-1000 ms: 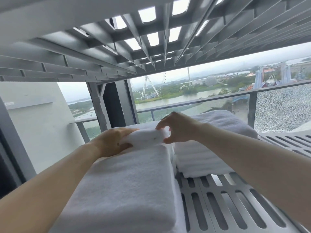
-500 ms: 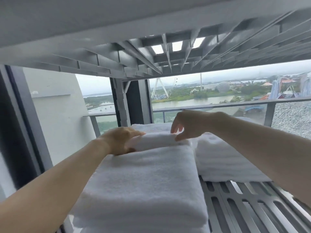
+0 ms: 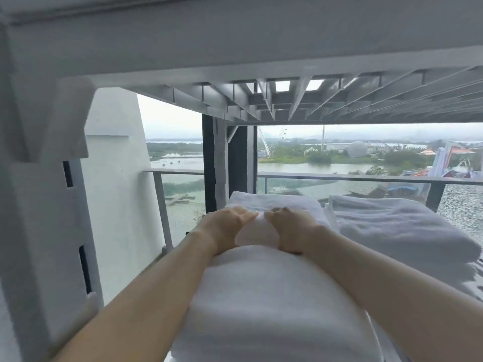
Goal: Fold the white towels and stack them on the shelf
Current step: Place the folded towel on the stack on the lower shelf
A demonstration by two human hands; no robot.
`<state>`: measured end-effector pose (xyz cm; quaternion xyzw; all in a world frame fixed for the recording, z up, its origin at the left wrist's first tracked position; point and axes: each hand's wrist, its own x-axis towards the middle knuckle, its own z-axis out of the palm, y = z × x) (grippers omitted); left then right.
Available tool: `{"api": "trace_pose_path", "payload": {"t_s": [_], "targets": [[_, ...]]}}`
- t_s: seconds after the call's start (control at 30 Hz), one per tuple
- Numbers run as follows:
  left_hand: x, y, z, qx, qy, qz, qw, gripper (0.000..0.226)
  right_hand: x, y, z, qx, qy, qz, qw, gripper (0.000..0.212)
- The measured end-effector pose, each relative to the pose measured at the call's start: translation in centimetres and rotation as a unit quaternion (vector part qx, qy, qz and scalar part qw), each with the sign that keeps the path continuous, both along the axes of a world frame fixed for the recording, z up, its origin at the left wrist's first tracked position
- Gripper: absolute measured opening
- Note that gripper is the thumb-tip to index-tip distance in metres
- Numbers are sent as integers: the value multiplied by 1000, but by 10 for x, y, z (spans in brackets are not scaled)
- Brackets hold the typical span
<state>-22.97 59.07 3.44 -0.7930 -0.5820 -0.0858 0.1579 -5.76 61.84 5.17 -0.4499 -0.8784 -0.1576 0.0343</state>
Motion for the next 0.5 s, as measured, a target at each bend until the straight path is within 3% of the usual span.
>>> {"api": "trace_pose_path", "payload": {"t_s": [0.27,0.4,0.5], "targets": [[9,17,11,-29,44,39,998,77,3,5,10,-20,-14,-13,1000,73],[18,26,10,-11,51,50,997,73,8,9,1,-26,19,-23,999,85],[17,27,5,4,58,61,996,82,10,11,-4,-11,33,-39,999,88]]}}
